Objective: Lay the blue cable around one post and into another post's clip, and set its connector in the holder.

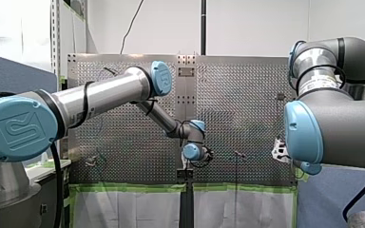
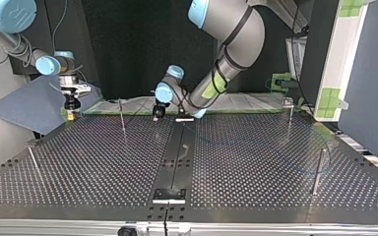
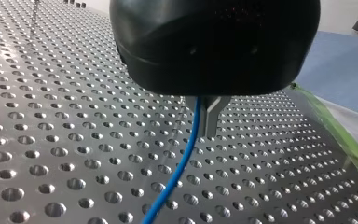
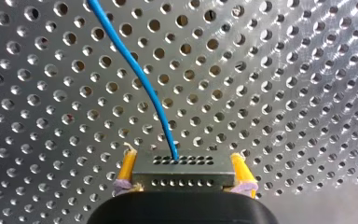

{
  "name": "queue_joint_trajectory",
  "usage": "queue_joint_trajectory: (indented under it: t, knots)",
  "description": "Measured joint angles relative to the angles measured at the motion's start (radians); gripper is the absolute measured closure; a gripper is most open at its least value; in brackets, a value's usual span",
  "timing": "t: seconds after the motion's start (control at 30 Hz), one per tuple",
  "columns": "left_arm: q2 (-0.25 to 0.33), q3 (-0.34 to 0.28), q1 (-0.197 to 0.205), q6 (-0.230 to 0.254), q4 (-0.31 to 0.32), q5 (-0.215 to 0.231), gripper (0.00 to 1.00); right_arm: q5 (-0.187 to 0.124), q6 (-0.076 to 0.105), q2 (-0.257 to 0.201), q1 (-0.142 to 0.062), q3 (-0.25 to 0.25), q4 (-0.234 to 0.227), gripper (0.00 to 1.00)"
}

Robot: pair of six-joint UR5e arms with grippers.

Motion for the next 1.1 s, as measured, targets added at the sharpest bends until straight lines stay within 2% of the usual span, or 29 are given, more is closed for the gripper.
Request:
queue_joint_trajectory:
  t: [0.2,0.43,0.53,0.67,0.87,0.97,1.1]
  knots:
    - [0.000,0.000,0.005,0.000,0.000,0.013,0.99,0.009,-0.009,0.002,0.004,-0.016,0.001,1.00]
    - [0.000,0.006,0.010,-0.002,-0.006,0.015,0.99,0.016,-0.027,0.020,0.014,-0.057,0.032,1.00]
    - [0.000,0.008,0.012,-0.001,-0.012,0.015,0.99,0.030,-0.046,0.044,0.018,-0.083,0.057,1.00]
    - [0.000,0.010,0.015,0.001,-0.018,0.014,0.99,0.064,-0.082,0.078,0.021,-0.122,0.095,1.00]
    - [0.000,0.016,0.017,0.002,-0.026,0.015,0.99,0.102,-0.133,0.090,0.025,-0.174,0.148,1.00]
    - [0.000,0.019,0.018,0.002,-0.029,0.015,0.99,0.117,-0.144,0.091,0.026,-0.197,0.171,1.00]
    - [0.000,0.022,0.021,0.001,-0.033,0.015,0.99,0.128,-0.148,0.093,0.029,-0.210,0.202,1.00]
